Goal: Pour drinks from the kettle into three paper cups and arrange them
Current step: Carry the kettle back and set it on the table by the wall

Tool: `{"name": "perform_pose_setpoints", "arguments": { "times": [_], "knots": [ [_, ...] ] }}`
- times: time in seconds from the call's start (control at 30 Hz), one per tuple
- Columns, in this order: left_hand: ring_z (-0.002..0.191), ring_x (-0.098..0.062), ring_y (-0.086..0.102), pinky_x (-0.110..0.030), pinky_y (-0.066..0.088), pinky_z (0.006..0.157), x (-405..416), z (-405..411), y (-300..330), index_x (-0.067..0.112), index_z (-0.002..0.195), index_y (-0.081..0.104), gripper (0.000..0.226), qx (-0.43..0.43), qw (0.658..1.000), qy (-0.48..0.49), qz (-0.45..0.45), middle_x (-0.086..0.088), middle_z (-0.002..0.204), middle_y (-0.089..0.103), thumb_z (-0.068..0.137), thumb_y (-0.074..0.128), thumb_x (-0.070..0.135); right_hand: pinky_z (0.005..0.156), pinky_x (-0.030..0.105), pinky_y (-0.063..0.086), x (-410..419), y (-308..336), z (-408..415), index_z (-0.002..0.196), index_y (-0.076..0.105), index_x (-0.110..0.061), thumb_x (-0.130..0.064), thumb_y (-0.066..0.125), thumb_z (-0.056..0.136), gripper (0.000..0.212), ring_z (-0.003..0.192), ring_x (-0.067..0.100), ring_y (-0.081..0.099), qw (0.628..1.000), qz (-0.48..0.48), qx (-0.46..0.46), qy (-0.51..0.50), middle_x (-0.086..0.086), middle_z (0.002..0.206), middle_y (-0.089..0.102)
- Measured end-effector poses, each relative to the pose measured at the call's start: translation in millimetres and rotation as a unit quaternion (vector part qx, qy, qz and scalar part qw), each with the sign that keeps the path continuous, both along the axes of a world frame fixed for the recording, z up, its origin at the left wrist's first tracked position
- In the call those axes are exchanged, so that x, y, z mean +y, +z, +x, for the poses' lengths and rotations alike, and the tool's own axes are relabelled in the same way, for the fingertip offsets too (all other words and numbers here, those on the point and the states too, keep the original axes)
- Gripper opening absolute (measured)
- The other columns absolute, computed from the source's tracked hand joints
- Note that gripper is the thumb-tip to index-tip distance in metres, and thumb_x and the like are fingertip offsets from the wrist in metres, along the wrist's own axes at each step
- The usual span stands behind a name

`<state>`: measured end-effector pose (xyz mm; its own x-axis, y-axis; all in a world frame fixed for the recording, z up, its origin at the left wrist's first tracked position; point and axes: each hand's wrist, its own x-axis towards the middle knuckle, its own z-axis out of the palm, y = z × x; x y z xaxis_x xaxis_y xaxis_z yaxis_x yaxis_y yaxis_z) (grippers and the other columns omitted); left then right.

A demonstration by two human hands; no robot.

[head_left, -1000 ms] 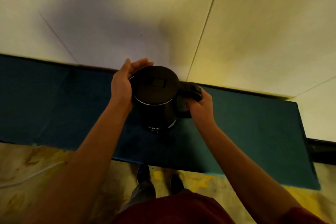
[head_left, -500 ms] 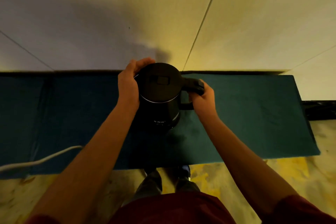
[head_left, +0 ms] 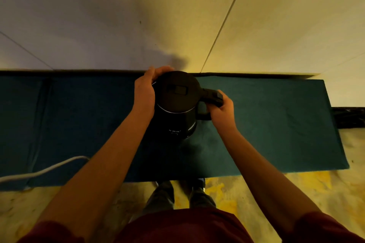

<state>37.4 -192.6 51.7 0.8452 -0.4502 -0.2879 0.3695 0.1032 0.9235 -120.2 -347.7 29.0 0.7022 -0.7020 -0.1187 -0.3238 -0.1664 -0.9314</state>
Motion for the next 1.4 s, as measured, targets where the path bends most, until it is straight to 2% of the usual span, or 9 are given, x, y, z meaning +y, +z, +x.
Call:
{"name": "perform_pose_setpoints", "arguments": {
  "times": [0.3,0.47,0.6,0.7,0.8,0.97,1.1,1.17,1.4],
  "knots": [
    [0.110,-0.016,0.069,-0.036,0.053,0.098,-3,-11,-3,0.019,0.103,0.080,0.044,-0.050,0.998,-0.015,0.040,0.001,0.112,0.076,0.097,0.043,0.043,0.060,0.032,0.040,-6,-18,-10,0.076,0.052,0.009,0.012,0.059,0.085,0.013,0.064,0.015,0.047,1.000,0.001,0.015,0.014,0.005,0.066,0.050],
    [0.108,-0.009,0.069,-0.022,0.055,0.089,-3,-29,0,0.019,0.108,0.079,0.039,-0.090,0.993,0.003,0.076,0.004,0.113,0.076,0.102,0.047,0.040,0.055,0.025,0.039,-10,-20,-21,0.068,0.047,-0.004,0.003,0.063,0.081,0.021,0.056,0.002,0.044,0.999,0.023,0.021,0.036,0.004,0.065,0.047],
    [0.105,-0.008,0.070,-0.026,0.057,0.091,4,-37,1,0.021,0.108,0.079,0.042,-0.106,0.990,0.037,0.090,0.006,0.111,0.077,0.102,0.046,0.047,0.055,0.027,0.042,-5,-17,-16,0.070,0.047,-0.008,-0.002,0.060,0.079,0.017,0.060,0.006,0.046,0.998,0.041,0.014,0.040,0.004,0.064,0.044],
    [0.105,-0.010,0.071,-0.035,0.056,0.096,5,-47,-1,0.024,0.105,0.080,0.043,-0.103,0.986,0.081,0.102,0.006,0.107,0.078,0.101,0.047,0.051,0.051,0.011,0.035,-7,-9,-11,0.064,0.040,-0.020,-0.007,0.056,0.076,0.024,0.052,-0.008,0.045,0.998,0.023,-0.002,0.051,-0.005,0.061,0.043],
    [0.106,-0.017,0.071,-0.046,0.054,0.099,4,-47,-1,0.027,0.104,0.080,0.043,-0.090,0.986,0.094,0.106,0.002,0.106,0.078,0.099,0.048,0.056,0.048,0.011,0.033,-9,-4,-4,0.063,0.039,-0.023,-0.011,0.053,0.074,0.021,0.048,-0.009,0.043,0.998,0.029,-0.005,0.049,-0.006,0.060,0.043],
    [0.084,-0.023,0.058,-0.044,0.052,0.081,6,-53,-2,0.033,0.101,0.080,0.050,-0.108,0.978,0.117,0.133,-0.012,0.088,0.071,0.094,0.044,0.068,0.050,0.008,0.036,-7,-10,-13,0.074,0.051,-0.007,0.000,0.057,0.079,0.010,0.051,-0.009,0.044,0.996,0.053,-0.023,0.064,-0.001,0.064,0.044],
    [0.085,-0.022,0.062,-0.041,0.054,0.082,1,-63,0,0.032,0.101,0.080,0.050,-0.106,0.980,0.113,0.129,-0.007,0.090,0.072,0.096,0.044,0.066,0.053,0.018,0.038,-12,-18,-19,0.076,0.053,0.002,0.020,0.052,0.087,0.021,0.059,-0.001,0.044,0.996,0.079,-0.002,0.032,0.009,0.066,0.044],
    [0.092,-0.015,0.071,-0.036,0.056,0.090,4,-64,0,0.031,0.101,0.081,0.051,-0.103,0.979,0.122,0.130,0.003,0.096,0.078,0.096,0.043,0.066,0.054,0.022,0.039,-9,-18,-17,0.073,0.051,0.003,0.016,0.052,0.088,0.020,0.063,0.007,0.046,0.995,0.088,-0.006,0.037,0.011,0.068,0.046],
    [0.105,-0.022,0.072,-0.047,0.054,0.098,20,-53,-3,0.020,0.100,0.081,0.055,-0.061,0.981,0.157,0.098,-0.002,0.105,0.078,0.098,0.044,0.060,0.059,0.035,0.036,2,-13,-1,0.068,0.046,-0.013,-0.008,0.055,0.070,0.010,0.068,0.016,0.043,0.993,0.091,-0.021,0.071,0.008,0.065,0.045]
  ]
}}
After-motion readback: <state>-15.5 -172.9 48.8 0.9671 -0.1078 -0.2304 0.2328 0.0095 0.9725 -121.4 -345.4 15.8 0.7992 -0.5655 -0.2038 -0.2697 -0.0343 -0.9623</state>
